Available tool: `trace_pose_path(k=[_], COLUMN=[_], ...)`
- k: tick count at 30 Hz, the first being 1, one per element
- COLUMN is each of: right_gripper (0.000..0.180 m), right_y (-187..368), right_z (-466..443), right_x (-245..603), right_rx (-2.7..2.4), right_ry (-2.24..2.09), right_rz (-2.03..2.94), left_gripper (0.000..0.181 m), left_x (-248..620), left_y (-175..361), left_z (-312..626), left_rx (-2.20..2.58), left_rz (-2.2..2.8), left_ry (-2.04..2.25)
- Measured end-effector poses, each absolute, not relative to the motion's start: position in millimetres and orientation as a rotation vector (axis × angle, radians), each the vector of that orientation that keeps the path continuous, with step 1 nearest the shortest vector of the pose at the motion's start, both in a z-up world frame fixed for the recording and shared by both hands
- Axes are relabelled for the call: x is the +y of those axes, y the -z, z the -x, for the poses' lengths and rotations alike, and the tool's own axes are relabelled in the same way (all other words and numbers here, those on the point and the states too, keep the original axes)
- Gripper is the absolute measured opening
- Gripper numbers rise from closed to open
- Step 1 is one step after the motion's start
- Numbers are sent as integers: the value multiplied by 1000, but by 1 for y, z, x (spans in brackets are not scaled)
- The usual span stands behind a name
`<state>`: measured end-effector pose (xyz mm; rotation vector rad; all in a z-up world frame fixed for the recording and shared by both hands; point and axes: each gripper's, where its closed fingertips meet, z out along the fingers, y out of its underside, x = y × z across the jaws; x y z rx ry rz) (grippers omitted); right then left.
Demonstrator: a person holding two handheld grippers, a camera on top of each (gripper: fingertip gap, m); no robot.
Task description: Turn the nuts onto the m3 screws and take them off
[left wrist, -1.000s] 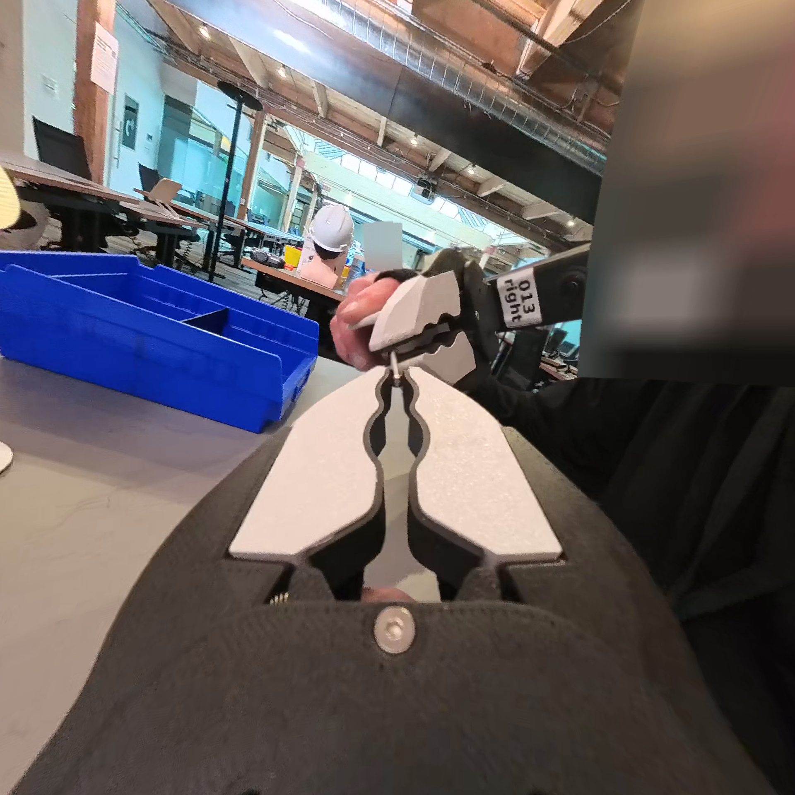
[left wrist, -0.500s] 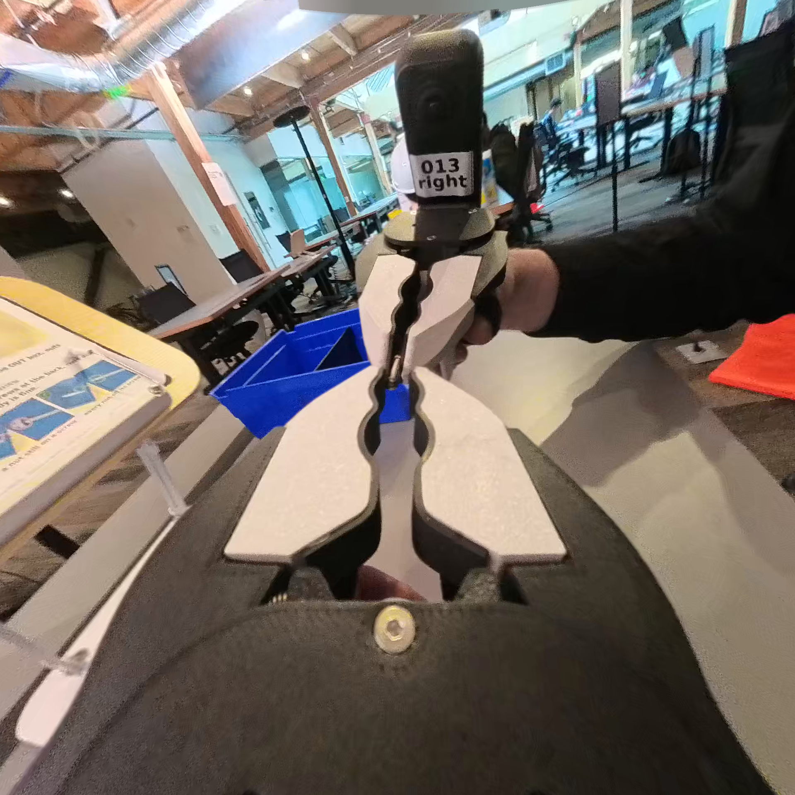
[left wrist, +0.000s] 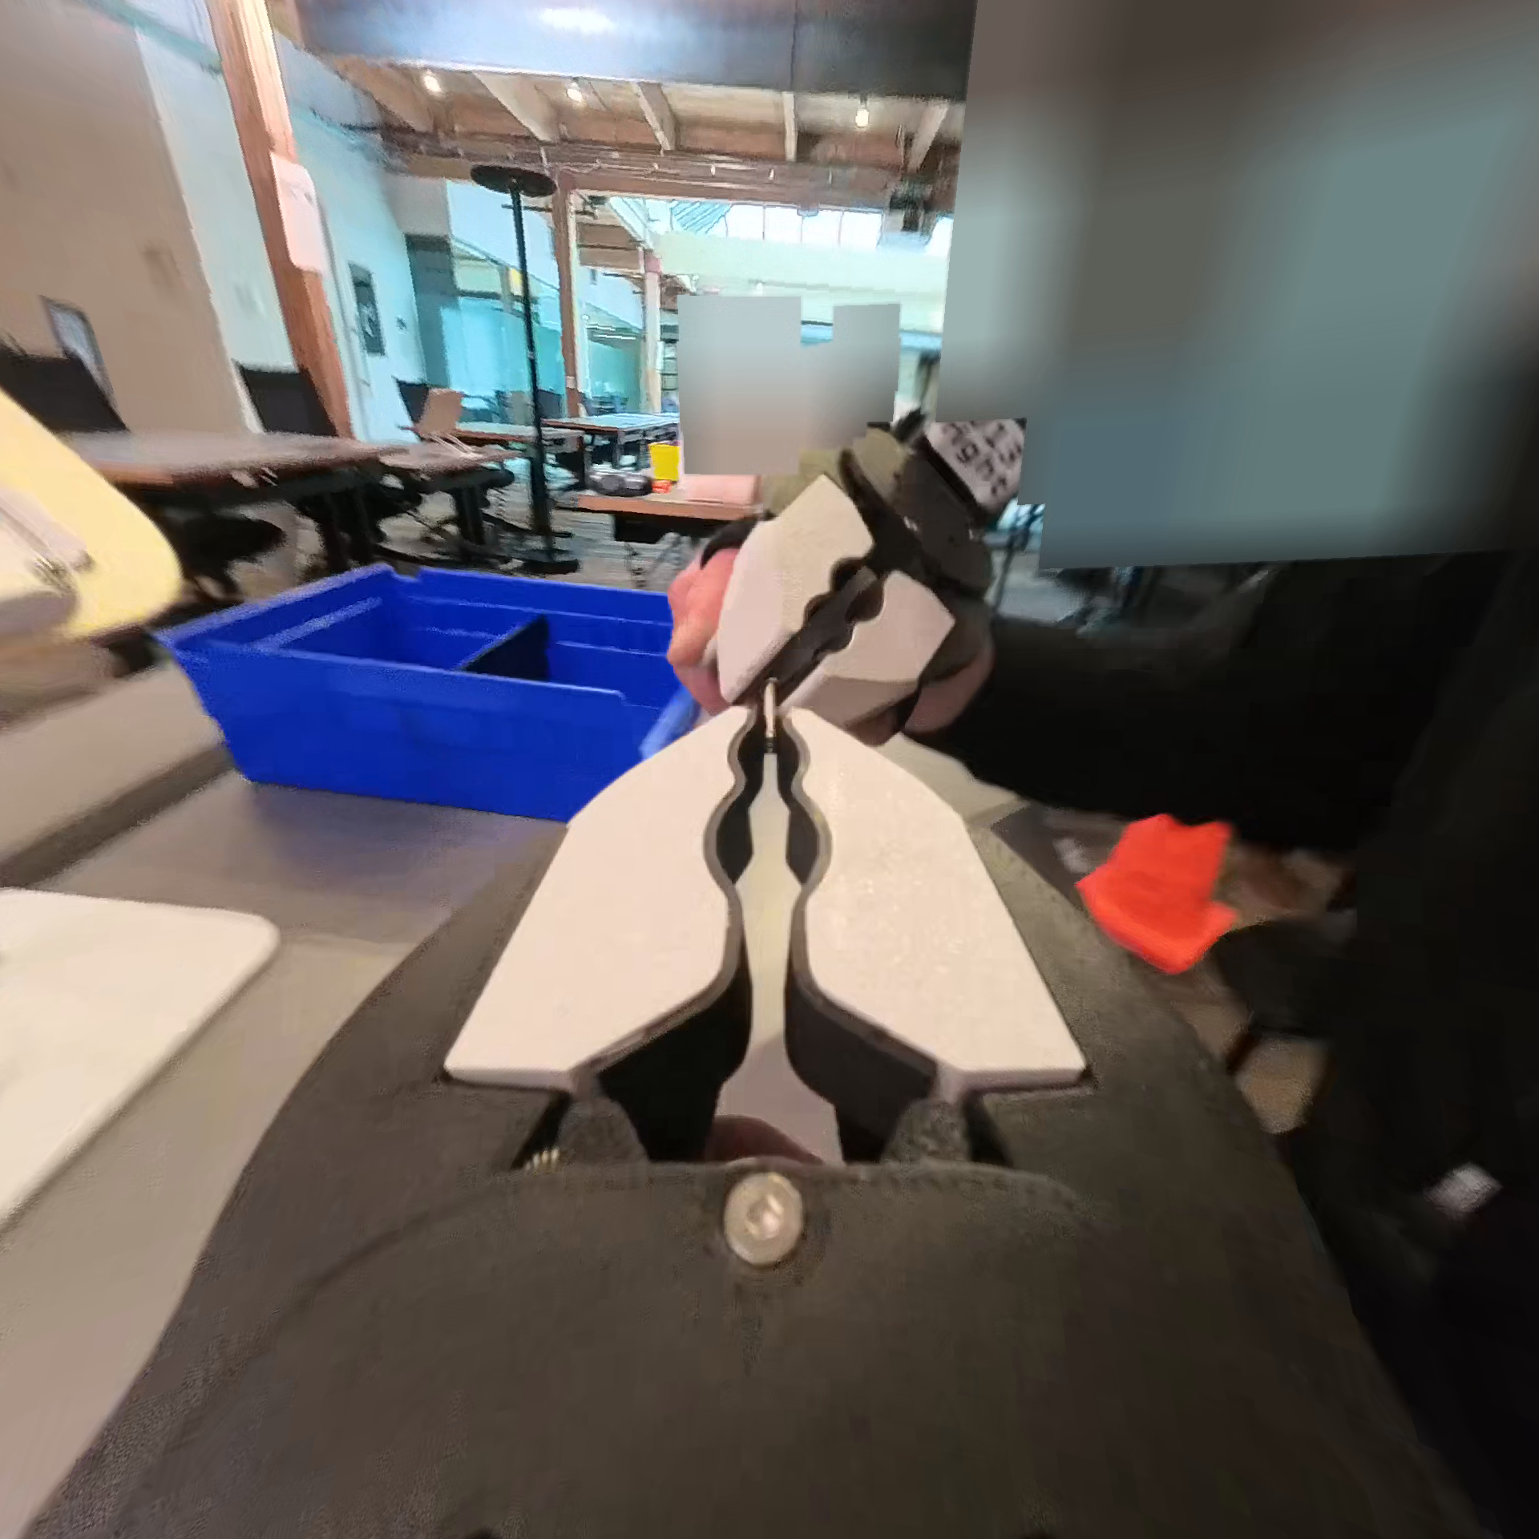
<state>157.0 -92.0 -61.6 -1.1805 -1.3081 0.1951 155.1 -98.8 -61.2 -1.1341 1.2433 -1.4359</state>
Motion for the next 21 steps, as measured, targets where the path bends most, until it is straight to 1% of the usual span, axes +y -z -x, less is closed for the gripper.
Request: trace_pose_path(k=[3, 5, 9, 12, 14, 18, 19, 21], right_gripper=[5, 5, 5, 5, 5, 5, 5, 5], right_y=[59, 63, 62, 60, 63, 67, 68, 68], right_z=[-158, -159, -159, -160, -161, -160, -161, -163], right_x=[-93, -94, -96, -99, -101, -101, -101, -99], right_rx=[-1366, -1444, -1485, -1464, -1468, -1410, -1387, -1340], right_ry=[50, 268, 556, 636, 587, 298, 224, 88], right_rz=[1060, 963, 796, 723, 753, 937, 979, 1055], left_gripper=[3, 3, 2, 2, 2, 5, 16, 31], left_x=[-101, -103, -106, -109, -111, -110, -109, -110], left_y=[61, 65, 67, 66, 68, 69, 70, 72], left_z=[-156, -156, -155, -156, -157, -157, -158, -157], left_rx=[1130, 1097, 990, 928, 910, 926, 943, 1007], left_rz=[1241, 1292, 1343, 1360, 1354, 1298, 1289, 1259], left_ry=[1693, 1788, 1956, 2052, 2069, 1988, 1929, 1782])
